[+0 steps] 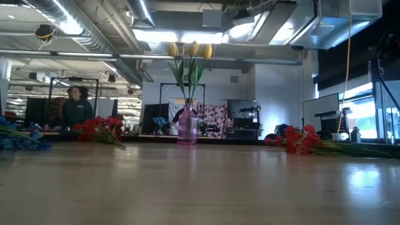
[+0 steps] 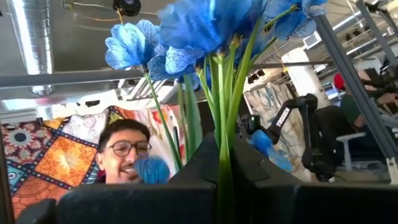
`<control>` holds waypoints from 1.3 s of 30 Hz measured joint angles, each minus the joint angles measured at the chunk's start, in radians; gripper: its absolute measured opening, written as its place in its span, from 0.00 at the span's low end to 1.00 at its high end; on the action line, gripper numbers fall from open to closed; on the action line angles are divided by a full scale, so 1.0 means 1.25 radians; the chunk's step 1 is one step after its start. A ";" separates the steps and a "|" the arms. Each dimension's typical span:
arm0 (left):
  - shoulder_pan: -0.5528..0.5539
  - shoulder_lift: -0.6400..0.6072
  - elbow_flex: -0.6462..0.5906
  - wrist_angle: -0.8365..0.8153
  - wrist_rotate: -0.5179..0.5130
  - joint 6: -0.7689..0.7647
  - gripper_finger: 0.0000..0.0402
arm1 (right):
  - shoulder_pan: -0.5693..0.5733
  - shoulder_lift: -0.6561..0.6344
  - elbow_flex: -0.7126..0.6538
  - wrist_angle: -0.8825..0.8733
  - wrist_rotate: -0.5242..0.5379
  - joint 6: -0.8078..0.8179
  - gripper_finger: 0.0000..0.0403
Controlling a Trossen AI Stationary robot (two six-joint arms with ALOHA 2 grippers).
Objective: Sort flowers into vase by color
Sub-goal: Put the bottom blue flowers into the red vase
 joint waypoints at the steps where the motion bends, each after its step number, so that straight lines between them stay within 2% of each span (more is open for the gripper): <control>1: 0.000 0.000 0.000 0.000 0.000 0.000 0.35 | 0.000 0.000 0.008 -0.002 -0.002 -0.003 0.02; 11: 0.000 0.000 0.000 -0.002 0.000 -0.014 0.35 | 0.000 0.018 0.034 -0.108 0.019 -0.011 0.02; 19: 0.000 0.000 0.000 -0.008 0.000 -0.043 0.35 | 0.000 0.069 0.034 -0.022 0.003 -0.005 0.03; 25: 0.010 0.000 0.000 -0.006 0.002 -0.055 0.35 | 0.000 0.067 0.036 0.018 0.051 -0.002 0.02; 34: 0.035 0.000 0.000 -0.001 0.003 -0.069 0.35 | 0.000 0.067 0.038 0.004 0.106 0.057 0.02; 39: 0.047 0.000 0.000 0.000 0.003 -0.070 0.35 | 0.001 0.068 0.038 -0.054 0.118 0.106 0.03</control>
